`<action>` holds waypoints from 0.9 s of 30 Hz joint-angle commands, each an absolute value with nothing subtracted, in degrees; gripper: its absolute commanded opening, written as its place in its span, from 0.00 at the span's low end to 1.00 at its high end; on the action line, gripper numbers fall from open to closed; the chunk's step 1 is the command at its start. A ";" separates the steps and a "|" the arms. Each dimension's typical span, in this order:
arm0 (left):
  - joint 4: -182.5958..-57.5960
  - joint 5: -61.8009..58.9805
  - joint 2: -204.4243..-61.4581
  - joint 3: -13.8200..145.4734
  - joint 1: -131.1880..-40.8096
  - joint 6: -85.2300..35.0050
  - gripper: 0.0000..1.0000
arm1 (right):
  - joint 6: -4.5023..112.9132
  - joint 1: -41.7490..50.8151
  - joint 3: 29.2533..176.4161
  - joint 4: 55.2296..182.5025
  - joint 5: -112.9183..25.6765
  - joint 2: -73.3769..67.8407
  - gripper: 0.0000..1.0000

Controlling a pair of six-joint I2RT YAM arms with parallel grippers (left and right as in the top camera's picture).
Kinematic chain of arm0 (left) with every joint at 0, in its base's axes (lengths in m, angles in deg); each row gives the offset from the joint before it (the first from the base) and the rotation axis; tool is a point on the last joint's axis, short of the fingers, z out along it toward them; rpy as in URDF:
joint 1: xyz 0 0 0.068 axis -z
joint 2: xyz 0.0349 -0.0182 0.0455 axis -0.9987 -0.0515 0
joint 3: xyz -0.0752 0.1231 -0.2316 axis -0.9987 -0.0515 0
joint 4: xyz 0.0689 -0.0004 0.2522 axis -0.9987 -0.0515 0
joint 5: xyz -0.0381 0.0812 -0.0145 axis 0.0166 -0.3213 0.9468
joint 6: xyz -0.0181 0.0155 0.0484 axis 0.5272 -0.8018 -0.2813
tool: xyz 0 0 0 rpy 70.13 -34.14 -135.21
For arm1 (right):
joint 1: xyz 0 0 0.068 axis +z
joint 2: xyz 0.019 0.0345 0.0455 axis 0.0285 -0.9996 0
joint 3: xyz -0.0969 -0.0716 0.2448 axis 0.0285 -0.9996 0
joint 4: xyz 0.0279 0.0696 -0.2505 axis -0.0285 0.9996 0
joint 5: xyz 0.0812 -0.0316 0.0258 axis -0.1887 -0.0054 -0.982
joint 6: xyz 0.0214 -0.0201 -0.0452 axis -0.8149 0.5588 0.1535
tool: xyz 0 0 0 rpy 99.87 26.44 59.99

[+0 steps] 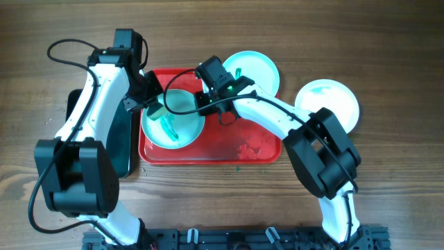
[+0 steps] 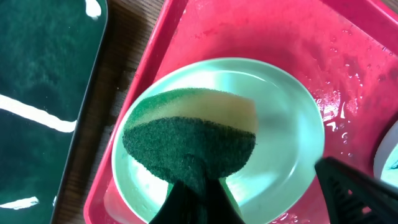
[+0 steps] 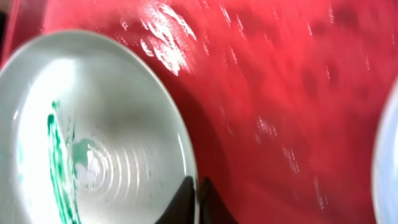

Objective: Clean dirty plates on tray and stack at the side

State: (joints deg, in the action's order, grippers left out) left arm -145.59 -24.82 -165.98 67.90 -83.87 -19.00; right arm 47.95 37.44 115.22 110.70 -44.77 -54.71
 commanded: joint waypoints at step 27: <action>-113.64 -23.51 -165.67 43.88 -76.17 -32.64 0.04 | 35.04 35.78 116.33 121.43 -44.57 -55.96 0.05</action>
